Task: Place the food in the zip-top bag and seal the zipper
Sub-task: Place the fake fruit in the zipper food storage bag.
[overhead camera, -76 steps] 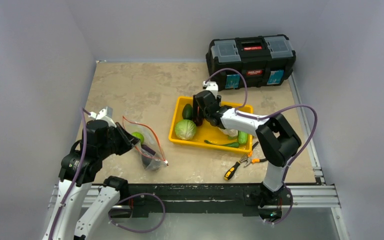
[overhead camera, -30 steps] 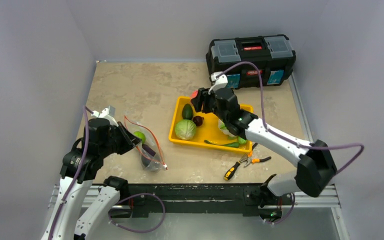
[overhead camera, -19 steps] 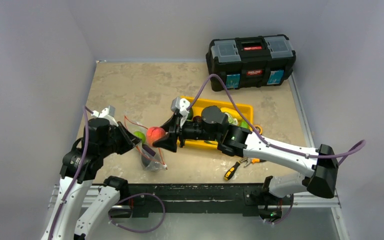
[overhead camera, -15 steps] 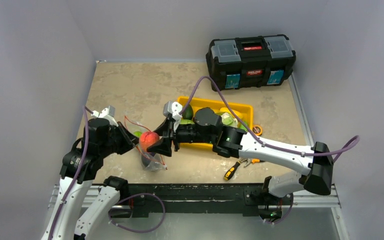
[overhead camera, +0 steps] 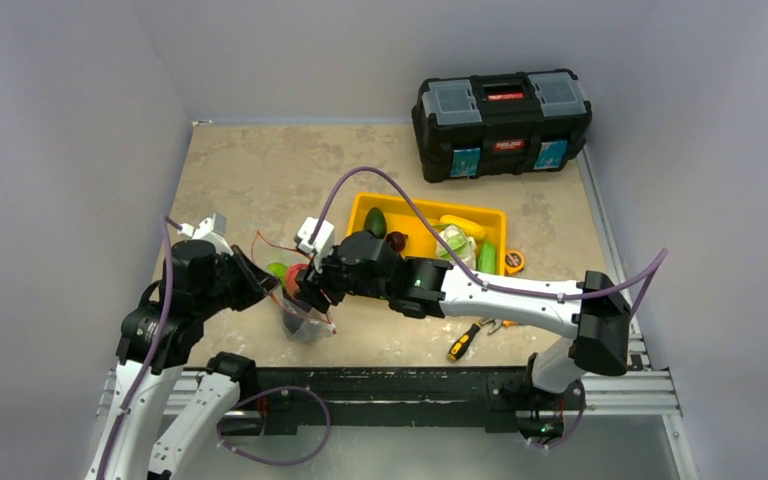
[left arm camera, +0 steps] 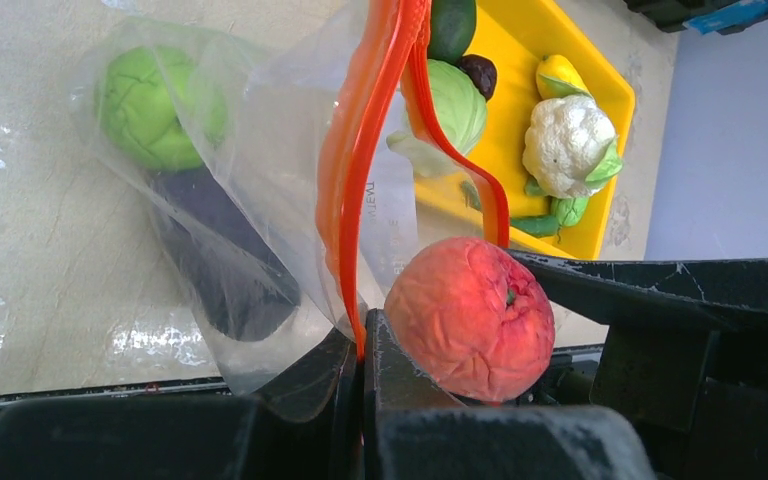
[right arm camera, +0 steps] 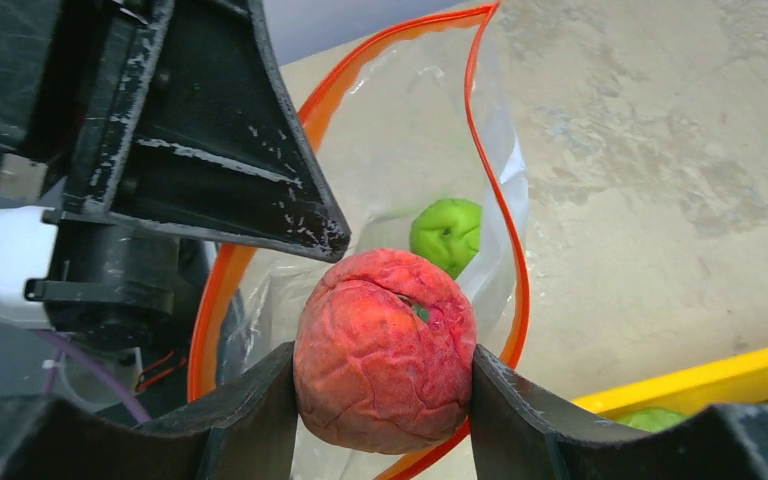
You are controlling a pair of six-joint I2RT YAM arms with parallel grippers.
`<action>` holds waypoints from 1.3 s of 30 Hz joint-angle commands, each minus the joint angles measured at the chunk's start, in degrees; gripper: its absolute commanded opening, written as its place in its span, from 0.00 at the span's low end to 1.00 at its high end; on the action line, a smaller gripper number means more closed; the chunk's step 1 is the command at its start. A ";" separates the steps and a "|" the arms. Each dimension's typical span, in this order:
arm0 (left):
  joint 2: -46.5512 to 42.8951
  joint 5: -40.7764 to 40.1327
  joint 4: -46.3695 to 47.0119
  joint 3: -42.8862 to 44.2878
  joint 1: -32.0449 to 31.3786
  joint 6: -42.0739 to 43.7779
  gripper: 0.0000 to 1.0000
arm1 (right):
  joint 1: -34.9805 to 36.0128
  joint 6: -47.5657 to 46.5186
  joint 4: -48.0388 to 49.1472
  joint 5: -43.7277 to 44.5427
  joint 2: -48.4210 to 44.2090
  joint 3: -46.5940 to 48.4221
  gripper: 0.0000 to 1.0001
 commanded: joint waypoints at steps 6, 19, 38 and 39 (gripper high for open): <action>-0.34 0.05 0.45 3.12 0.22 0.65 0.00 | 1.33 -3.01 -4.93 12.39 -0.11 5.75 0.12; -0.76 1.33 0.64 3.44 0.24 -0.11 0.00 | 1.53 -2.39 -0.85 3.12 7.27 11.80 0.23; -1.07 0.54 0.46 3.59 0.22 0.14 0.00 | 1.53 -3.55 -5.57 4.79 15.98 17.87 0.49; -1.10 0.49 0.34 3.72 0.22 0.24 0.00 | 1.53 -3.53 -5.40 5.08 15.97 17.72 0.54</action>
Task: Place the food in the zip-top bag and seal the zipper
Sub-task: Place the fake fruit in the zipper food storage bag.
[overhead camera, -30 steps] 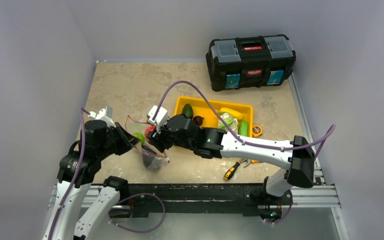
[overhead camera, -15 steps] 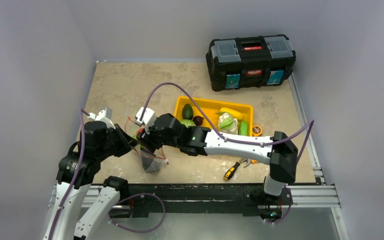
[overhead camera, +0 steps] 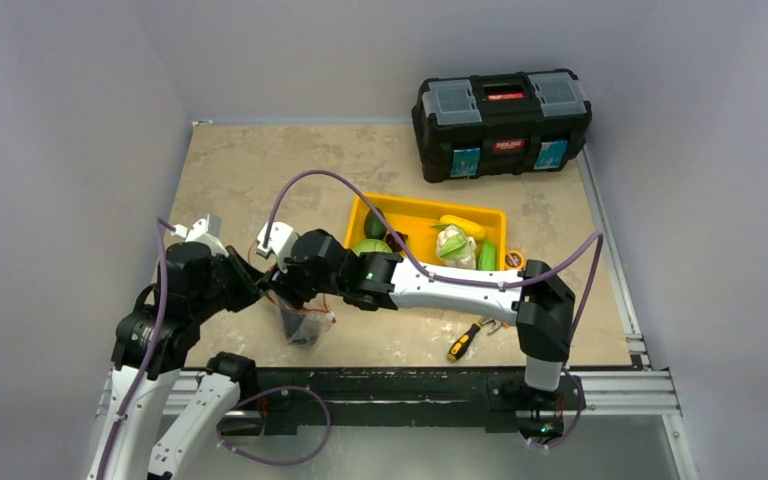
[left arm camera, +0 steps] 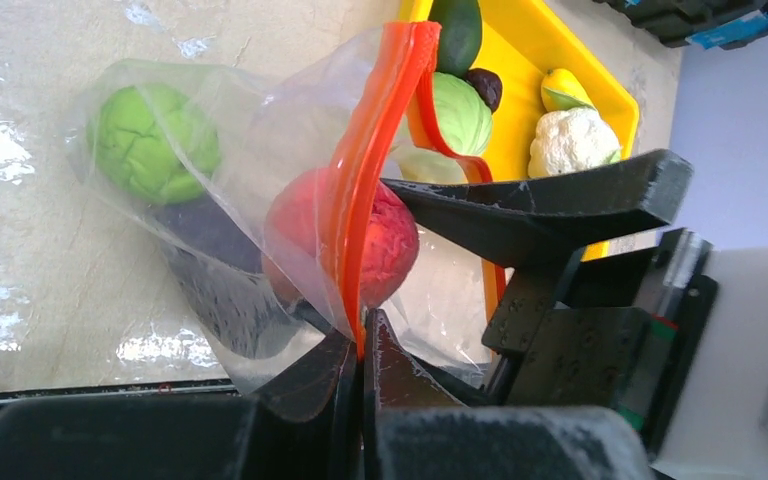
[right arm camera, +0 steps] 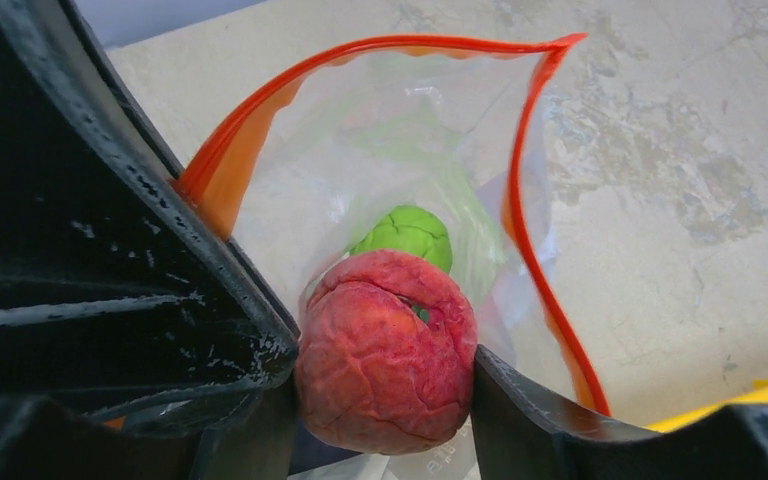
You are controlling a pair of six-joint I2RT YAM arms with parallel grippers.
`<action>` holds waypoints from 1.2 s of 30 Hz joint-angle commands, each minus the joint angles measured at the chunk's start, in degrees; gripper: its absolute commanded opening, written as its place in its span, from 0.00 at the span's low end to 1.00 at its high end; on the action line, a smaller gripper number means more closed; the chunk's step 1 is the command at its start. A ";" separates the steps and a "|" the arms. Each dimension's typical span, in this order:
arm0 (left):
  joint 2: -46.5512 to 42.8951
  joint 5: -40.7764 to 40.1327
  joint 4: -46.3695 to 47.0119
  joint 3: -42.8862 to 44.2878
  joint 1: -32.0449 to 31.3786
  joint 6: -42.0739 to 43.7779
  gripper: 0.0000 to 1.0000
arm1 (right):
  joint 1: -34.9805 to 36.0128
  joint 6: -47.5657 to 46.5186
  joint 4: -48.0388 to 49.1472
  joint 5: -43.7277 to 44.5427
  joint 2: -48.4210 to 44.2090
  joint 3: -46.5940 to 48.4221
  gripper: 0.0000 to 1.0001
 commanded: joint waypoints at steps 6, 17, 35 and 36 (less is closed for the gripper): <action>-0.02 1.56 1.49 2.11 -0.13 0.07 0.00 | 0.24 -0.28 3.23 0.05 0.26 1.28 0.76; -0.08 0.86 1.39 2.00 -0.13 0.55 0.00 | 0.24 0.27 2.48 1.54 -3.44 -1.14 0.78; 0.23 -1.04 1.80 1.57 -0.13 1.13 0.00 | -0.05 6.60 3.05 6.36 -24.30 -10.76 0.68; 0.23 -0.99 1.86 1.58 -0.13 1.13 0.00 | -0.40 7.26 3.35 8.29 -25.56 -11.89 0.69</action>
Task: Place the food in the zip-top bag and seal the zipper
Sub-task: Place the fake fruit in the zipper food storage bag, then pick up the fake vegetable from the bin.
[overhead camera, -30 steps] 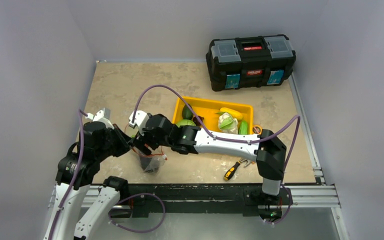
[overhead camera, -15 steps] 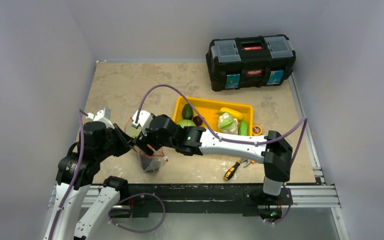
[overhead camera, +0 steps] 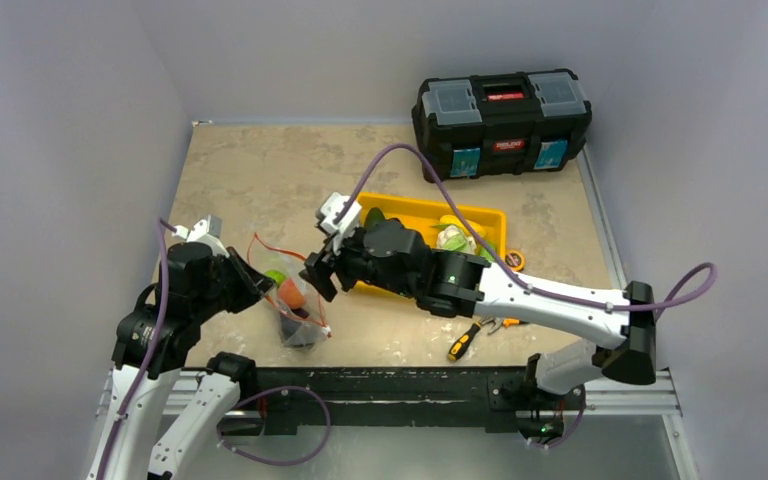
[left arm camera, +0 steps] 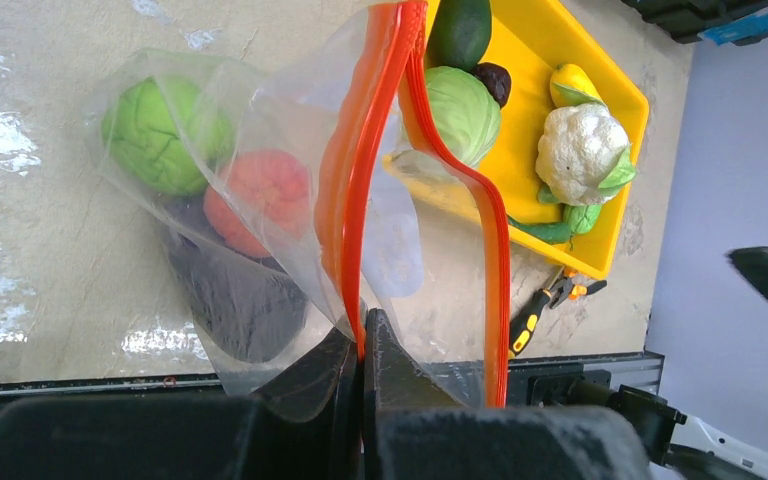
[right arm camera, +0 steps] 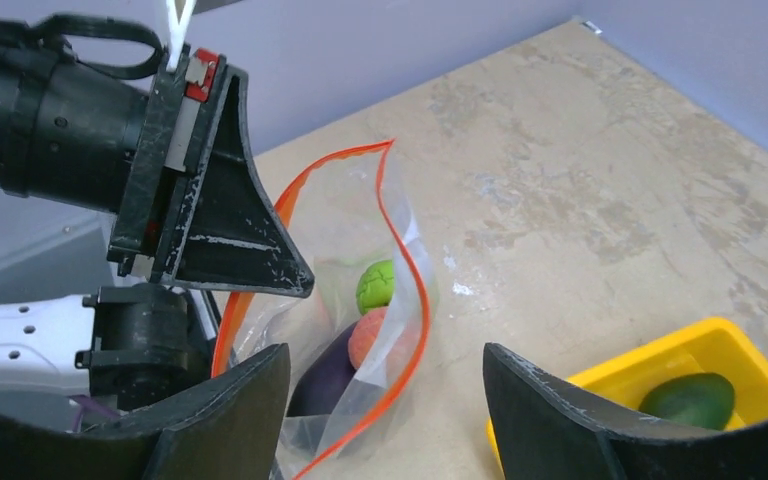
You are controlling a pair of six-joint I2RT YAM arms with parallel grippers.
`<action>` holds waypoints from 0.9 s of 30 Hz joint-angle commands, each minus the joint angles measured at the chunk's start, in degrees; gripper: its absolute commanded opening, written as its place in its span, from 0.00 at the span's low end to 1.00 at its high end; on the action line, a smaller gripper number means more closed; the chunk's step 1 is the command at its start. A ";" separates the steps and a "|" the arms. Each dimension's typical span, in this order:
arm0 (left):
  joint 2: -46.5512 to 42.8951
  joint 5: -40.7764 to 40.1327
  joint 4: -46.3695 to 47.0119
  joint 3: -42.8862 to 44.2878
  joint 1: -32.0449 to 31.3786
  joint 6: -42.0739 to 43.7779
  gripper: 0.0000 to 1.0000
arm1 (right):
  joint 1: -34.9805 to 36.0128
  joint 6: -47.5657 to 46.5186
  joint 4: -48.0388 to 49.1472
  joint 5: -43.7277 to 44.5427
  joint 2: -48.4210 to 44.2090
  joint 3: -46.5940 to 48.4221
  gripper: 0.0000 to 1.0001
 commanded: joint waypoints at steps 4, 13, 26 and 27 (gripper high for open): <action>-0.04 -0.38 2.76 1.51 -0.13 1.00 0.00 | -6.13 8.77 4.05 13.64 -11.06 -11.14 0.72; 0.64 -0.03 3.55 1.26 -0.13 1.52 0.00 | -28.12 31.28 -7.16 27.77 -22.06 -28.78 0.68; 0.55 0.80 4.10 0.60 -0.13 1.52 0.00 | -45.63 35.23 -9.75 24.10 -18.20 -40.51 0.38; 0.45 0.84 3.94 0.54 -0.13 1.47 0.00 | -46.04 34.94 -8.94 23.55 -17.62 -40.50 0.38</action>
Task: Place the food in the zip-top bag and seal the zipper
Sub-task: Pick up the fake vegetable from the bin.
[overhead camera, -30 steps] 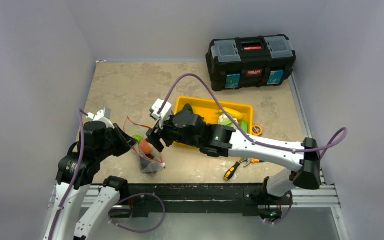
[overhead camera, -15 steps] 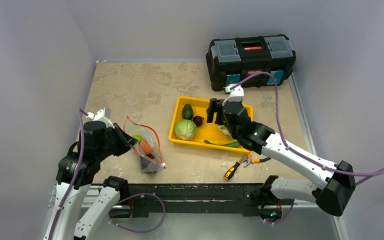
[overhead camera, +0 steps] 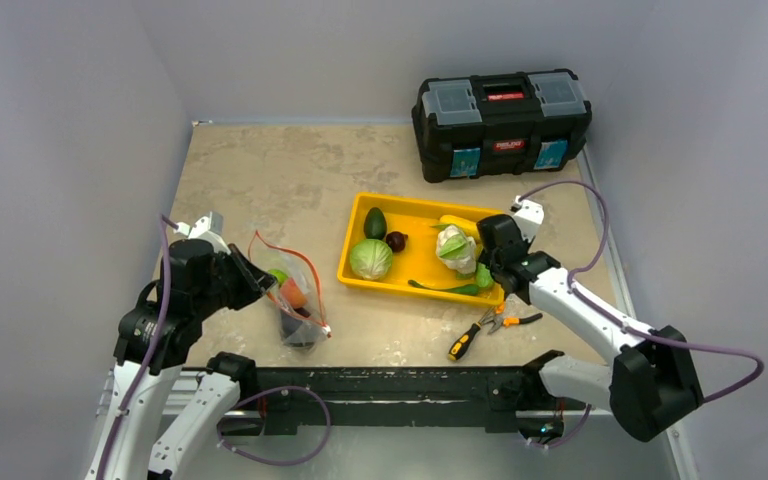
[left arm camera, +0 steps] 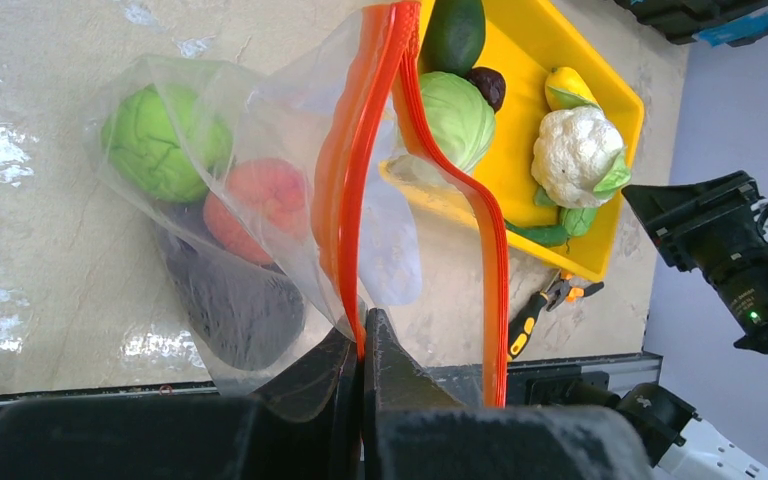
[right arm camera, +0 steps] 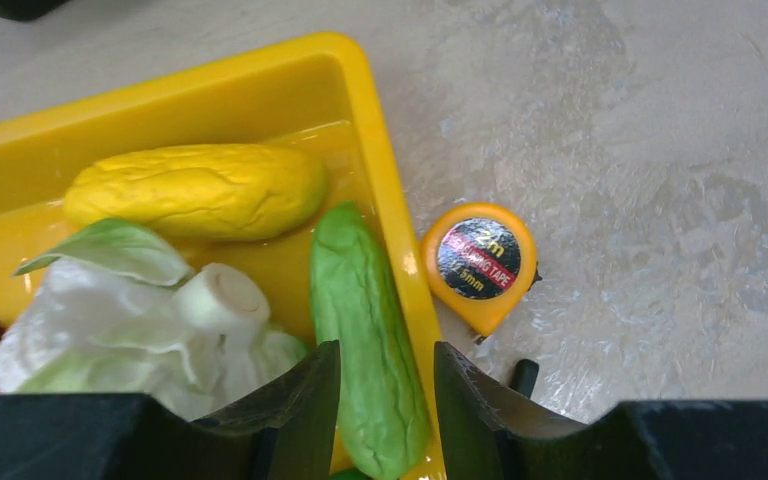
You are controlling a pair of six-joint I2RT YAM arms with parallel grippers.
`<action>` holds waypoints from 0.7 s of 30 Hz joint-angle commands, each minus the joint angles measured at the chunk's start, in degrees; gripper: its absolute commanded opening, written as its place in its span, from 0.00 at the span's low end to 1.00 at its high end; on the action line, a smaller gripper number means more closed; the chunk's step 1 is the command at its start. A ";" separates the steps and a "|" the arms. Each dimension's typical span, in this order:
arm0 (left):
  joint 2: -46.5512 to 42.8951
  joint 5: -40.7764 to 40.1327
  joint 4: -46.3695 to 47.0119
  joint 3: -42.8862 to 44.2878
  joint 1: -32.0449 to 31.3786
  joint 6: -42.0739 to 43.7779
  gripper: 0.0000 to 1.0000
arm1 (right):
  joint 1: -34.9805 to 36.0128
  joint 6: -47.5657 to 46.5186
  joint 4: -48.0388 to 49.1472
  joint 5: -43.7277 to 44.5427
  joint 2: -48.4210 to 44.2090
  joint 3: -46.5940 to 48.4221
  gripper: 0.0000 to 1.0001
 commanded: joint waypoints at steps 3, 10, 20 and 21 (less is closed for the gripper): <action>-0.68 0.55 2.44 0.61 -0.13 1.00 0.00 | -2.54 -0.52 3.82 -3.17 4.06 0.12 0.38; -0.53 0.86 2.48 0.67 -0.13 0.92 0.00 | -2.54 -2.35 5.24 -6.24 9.63 1.71 0.42; -0.09 1.45 2.91 0.32 -0.13 0.66 0.00 | -2.54 -3.23 4.02 -7.61 14.39 3.93 0.46; -0.16 1.50 2.98 0.16 -0.13 0.65 0.00 | -2.54 -3.24 3.89 -7.82 14.92 4.09 0.46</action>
